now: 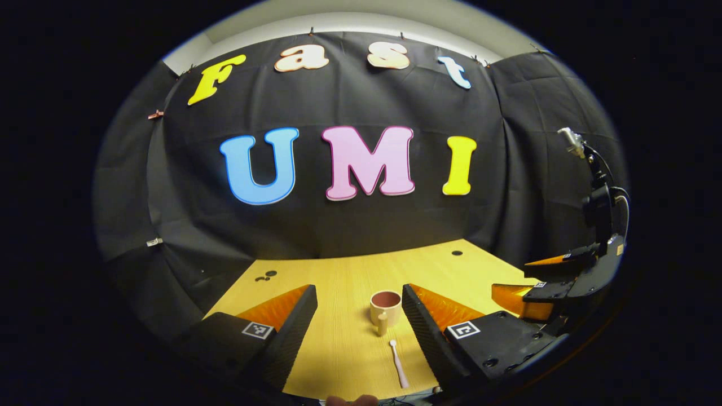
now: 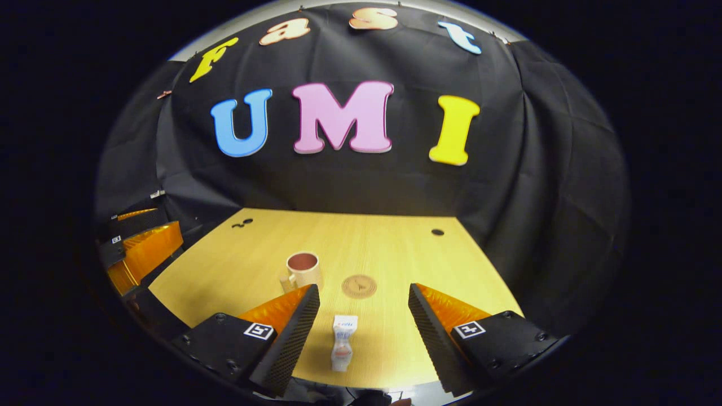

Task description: Put the toothbrush and toothpaste on the desktop into the cup, then pick up the cup and place it on the coaster on the desktop.

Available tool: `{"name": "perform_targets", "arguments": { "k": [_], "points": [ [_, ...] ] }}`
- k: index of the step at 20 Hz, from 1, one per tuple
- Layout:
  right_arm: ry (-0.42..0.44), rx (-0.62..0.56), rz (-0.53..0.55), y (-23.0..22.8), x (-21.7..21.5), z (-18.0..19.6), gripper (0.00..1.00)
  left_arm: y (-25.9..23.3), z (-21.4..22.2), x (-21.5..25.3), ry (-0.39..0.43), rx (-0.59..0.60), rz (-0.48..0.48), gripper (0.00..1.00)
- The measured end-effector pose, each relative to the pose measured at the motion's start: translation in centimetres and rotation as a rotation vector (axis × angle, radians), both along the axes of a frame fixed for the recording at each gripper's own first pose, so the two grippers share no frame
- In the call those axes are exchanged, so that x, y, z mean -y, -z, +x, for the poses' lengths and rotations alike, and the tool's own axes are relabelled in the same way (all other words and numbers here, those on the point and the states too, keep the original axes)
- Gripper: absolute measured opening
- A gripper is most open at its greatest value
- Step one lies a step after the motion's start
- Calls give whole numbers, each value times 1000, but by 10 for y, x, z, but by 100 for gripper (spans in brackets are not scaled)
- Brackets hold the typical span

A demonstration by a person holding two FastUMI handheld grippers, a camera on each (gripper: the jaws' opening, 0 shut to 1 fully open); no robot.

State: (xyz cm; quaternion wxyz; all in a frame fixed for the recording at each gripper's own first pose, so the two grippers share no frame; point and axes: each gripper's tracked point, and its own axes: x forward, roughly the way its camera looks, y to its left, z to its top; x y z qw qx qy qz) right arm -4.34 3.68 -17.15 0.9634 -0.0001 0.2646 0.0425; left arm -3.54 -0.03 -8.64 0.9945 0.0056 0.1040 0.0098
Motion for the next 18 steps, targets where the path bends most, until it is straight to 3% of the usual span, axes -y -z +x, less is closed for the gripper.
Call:
{"name": "perform_targets", "arguments": {
  "k": [10, 15, 18],
  "points": [
    [-40, -395, -27, 143, -27, -2, 99, 99, -18, 5, -47, -277, -65, 96],
    [-41, -507, -24, 185, -31, 11, 96, 128, -27, -1, -89, -369, -83, 96],
    [-51, -573, -21, 204, -34, 14, 81, 136, -27, -7, -119, -399, -85, 95]
  ]
}}
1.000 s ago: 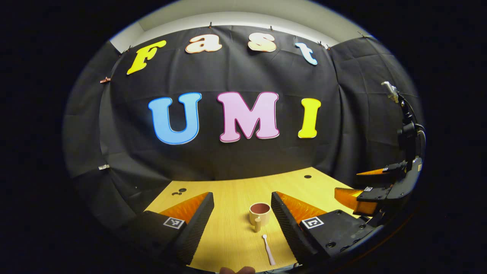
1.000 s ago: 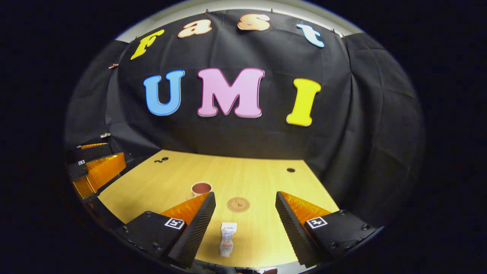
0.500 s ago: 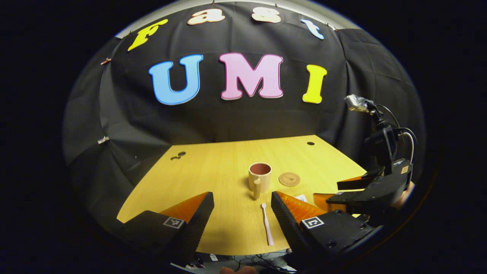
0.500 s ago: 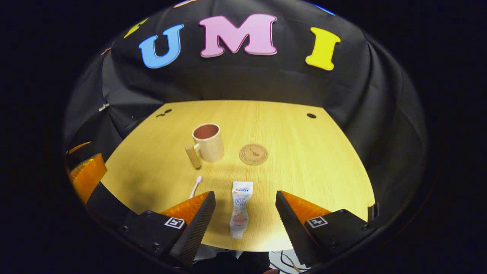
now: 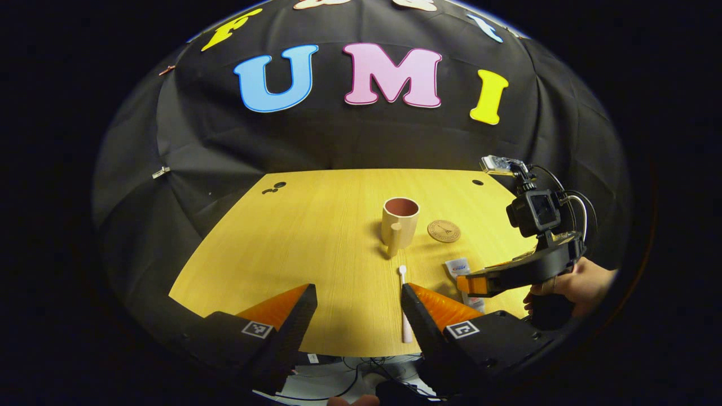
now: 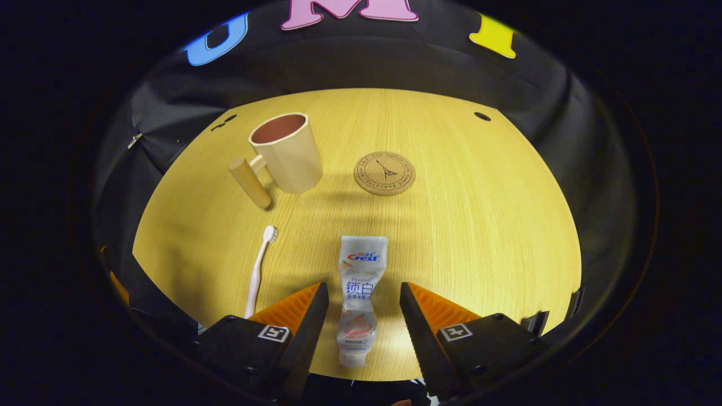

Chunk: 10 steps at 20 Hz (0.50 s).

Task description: Put the toothbrush and toothpaste on the desktop into the cup, then pick up the cup and place it on the coaster on the desktop.

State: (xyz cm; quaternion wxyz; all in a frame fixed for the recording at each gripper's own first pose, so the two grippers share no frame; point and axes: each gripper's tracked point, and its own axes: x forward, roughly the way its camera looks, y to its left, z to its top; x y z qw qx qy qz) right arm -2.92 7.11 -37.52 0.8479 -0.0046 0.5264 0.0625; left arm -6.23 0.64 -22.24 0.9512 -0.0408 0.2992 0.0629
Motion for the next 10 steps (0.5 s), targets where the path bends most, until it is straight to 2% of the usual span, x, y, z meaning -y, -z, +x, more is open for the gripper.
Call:
{"name": "perform_targets", "arguments": {
  "k": [1, 4, 9, 10],
  "points": [
    [-2, -15, 3, 5, -1, 2, 75, 2, 0, -1, -10, -7, 0, 95],
    [-16, -81, -13, 20, -1, -1, 73, 8, 4, -5, -36, -30, -4, 95],
    [-21, -116, -34, 27, 1, 2, 67, 18, 11, -4, -35, -63, -9, 95],
    [-19, -121, -38, 29, 2, 2, 60, 20, 14, -3, -33, -69, -12, 95]
  ]
}}
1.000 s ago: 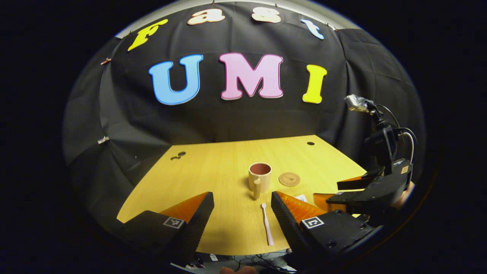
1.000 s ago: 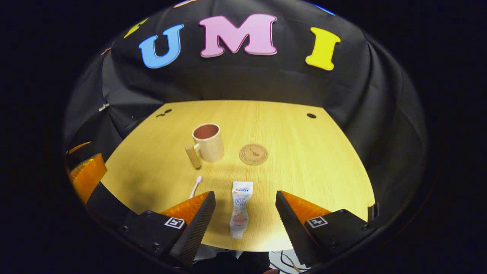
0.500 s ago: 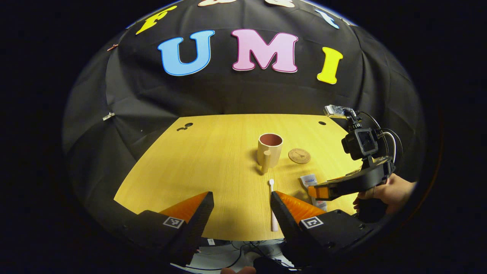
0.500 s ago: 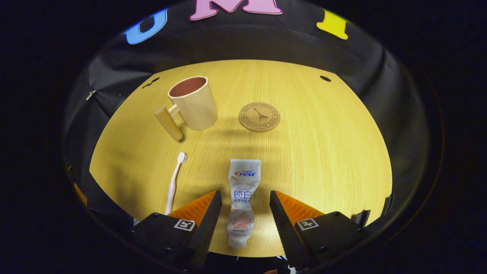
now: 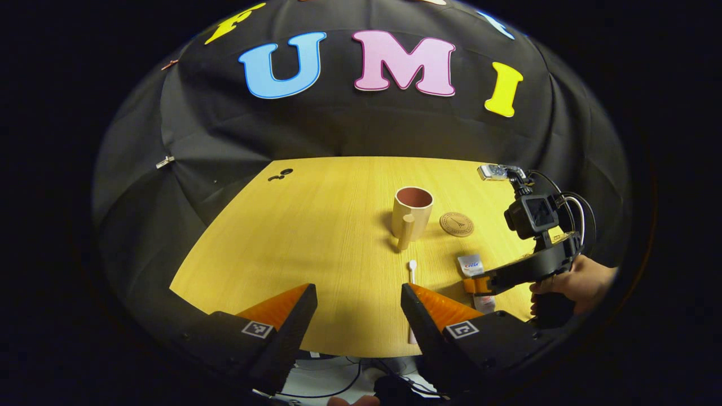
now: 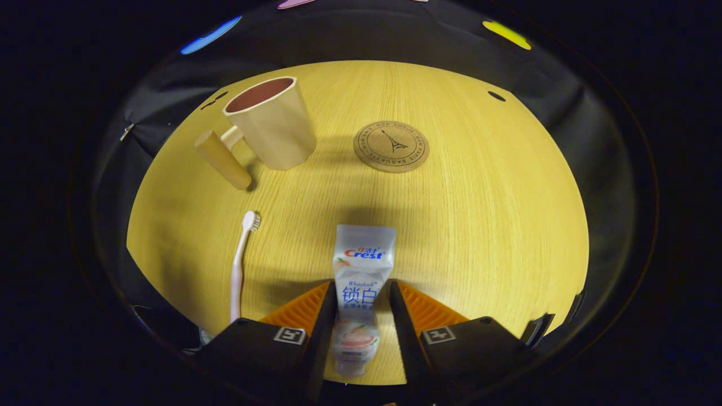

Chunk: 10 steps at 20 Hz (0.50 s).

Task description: Put the toothbrush and toothpaste on the desktop into the cup, then pick up the cup and place it on the coaster on the desktop.

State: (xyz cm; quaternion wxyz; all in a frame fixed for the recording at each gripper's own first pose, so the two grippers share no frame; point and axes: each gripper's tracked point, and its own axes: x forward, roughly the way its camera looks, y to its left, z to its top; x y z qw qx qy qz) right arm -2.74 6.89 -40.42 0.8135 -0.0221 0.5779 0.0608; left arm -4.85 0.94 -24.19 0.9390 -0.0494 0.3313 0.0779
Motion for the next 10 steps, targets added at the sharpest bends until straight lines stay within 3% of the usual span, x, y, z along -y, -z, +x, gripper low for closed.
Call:
{"name": "perform_targets", "arguments": {
  "k": [3, 10],
  "points": [
    [-17, -5, -7, 0, 2, 3, 39, 10, 10, 8, 7, -28, -26, 95],
    [-9, 65, 159, -21, 0, 1, 32, 38, 32, 35, 59, -103, -60, 91]
  ]
}}
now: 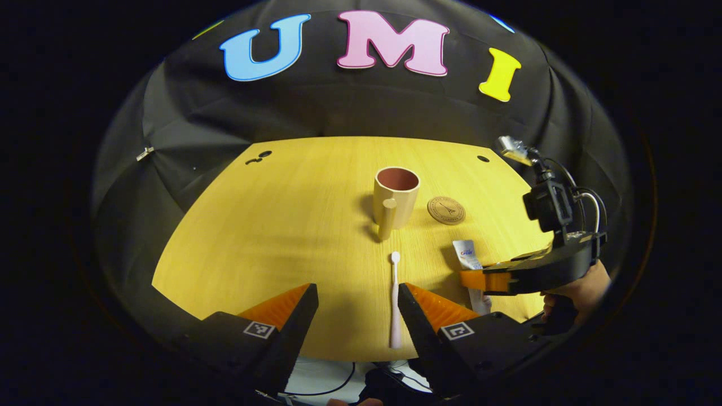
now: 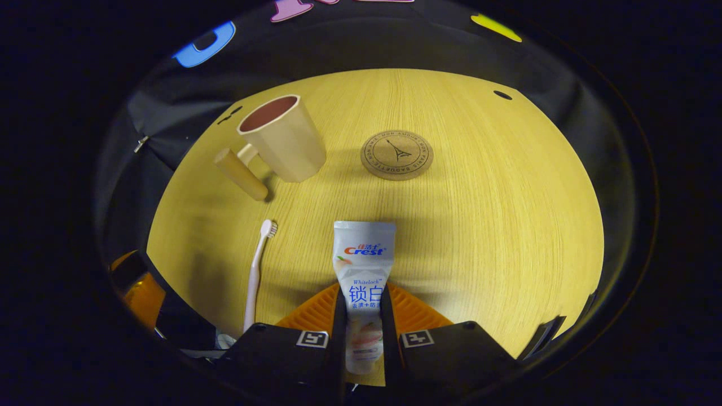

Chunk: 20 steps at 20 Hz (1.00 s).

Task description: Put the toothbrush and toothpaste on the desktop into the cup, then pick up the cup and place it on the coaster on the desktop.

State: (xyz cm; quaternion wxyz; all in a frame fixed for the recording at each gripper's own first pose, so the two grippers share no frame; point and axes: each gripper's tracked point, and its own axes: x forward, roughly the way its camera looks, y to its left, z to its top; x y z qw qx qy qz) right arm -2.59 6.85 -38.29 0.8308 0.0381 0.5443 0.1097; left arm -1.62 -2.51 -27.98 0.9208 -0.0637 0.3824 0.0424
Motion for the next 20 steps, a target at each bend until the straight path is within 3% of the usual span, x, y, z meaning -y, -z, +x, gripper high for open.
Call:
{"name": "perform_targets", "arguments": {
  "k": [8, 16, 20],
  "points": [
    [28, 74, 64, -44, 35, 13, 32, 57, 23, 26, 56, -136, -33, 84],
    [51, 70, 57, -45, 67, 23, 32, 89, 48, 36, 65, -209, -5, 81],
    [55, 66, 56, -42, 78, 26, 32, 106, 50, 42, 89, -262, 21, 72]
  ]
}}
